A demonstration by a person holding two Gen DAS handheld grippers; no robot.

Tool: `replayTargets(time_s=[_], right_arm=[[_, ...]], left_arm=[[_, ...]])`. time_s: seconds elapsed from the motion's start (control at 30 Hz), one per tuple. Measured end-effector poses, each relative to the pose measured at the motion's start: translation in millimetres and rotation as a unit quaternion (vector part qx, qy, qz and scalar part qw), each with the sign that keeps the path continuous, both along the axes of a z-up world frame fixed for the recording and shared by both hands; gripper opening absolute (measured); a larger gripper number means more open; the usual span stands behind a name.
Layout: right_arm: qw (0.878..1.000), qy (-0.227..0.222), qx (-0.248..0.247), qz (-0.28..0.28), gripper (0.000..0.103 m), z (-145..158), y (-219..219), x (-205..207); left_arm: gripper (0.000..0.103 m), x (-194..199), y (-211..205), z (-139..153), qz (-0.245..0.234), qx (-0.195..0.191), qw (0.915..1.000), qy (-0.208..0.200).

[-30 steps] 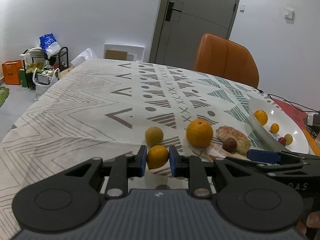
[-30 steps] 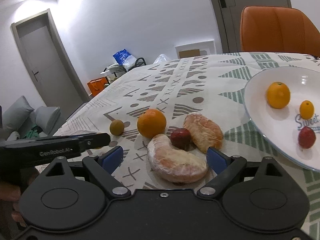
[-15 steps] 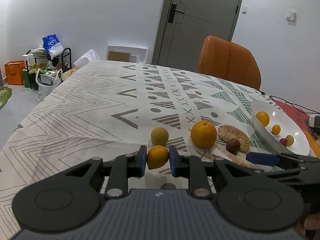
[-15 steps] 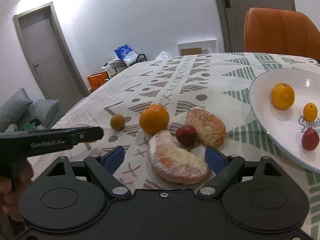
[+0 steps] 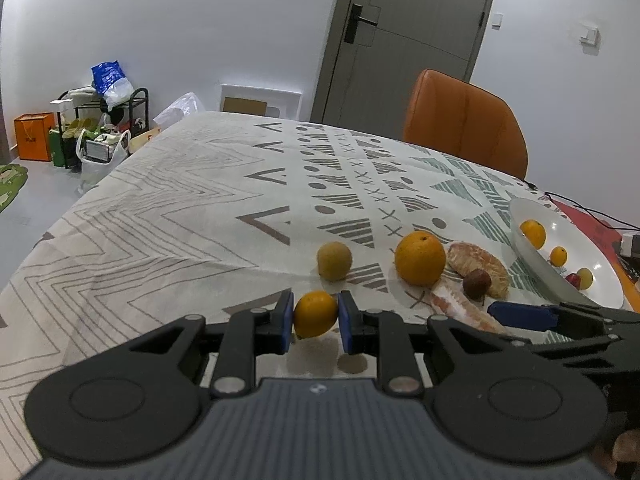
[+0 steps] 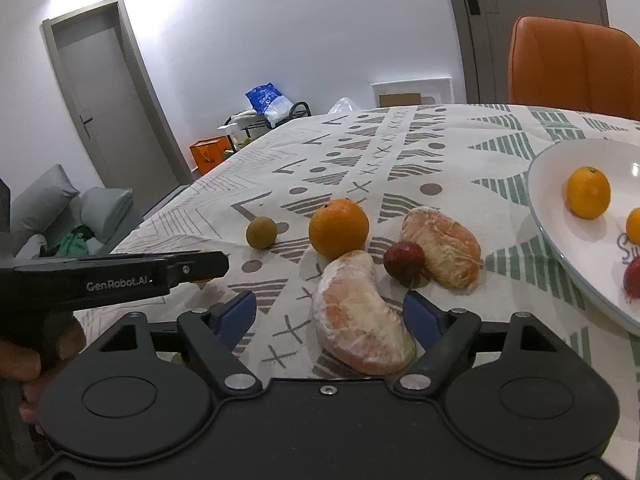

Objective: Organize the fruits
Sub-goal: 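Hold the mandarin in the left tool while the right tool closes on the peeled pomelo segment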

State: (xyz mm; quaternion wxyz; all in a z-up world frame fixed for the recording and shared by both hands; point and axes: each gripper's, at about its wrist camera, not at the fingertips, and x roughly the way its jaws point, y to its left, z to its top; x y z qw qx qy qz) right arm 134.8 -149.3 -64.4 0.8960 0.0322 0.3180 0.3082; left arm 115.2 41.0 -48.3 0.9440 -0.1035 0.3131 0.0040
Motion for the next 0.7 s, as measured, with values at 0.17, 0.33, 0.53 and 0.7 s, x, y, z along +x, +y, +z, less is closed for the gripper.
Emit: replayTargets(time_s=[0.17,0.33,0.53,0.7], right_arm=[[1.000,-0.019,-0.021,0.001,0.066,-0.9,7.0,-1.8],[0.999,-0.022,-0.031,-0.002,0.039,0.8,2.3,-4.3],[0.999,-0.021,-0.029,0.002,0.038,4.2,-0.7,-9.0],[0.999,-0.027,-0.019,-0.004,0.037,9.2,-7.1,-14.3]], left_arm=[[0.022,0.7,4.1,-1.5,0.005,-0.002,1.0000,0.003],[0.022,-0.8,1.6,0.4,0.002,-0.004,1.0000,0.000],[0.022,-4.0,-3.4,4.7,-0.008,-0.006,0.9999,-0.007],[0.022,-2.3,-10.8,7.3,-0.015,-0.004,0.9999,-0.007]])
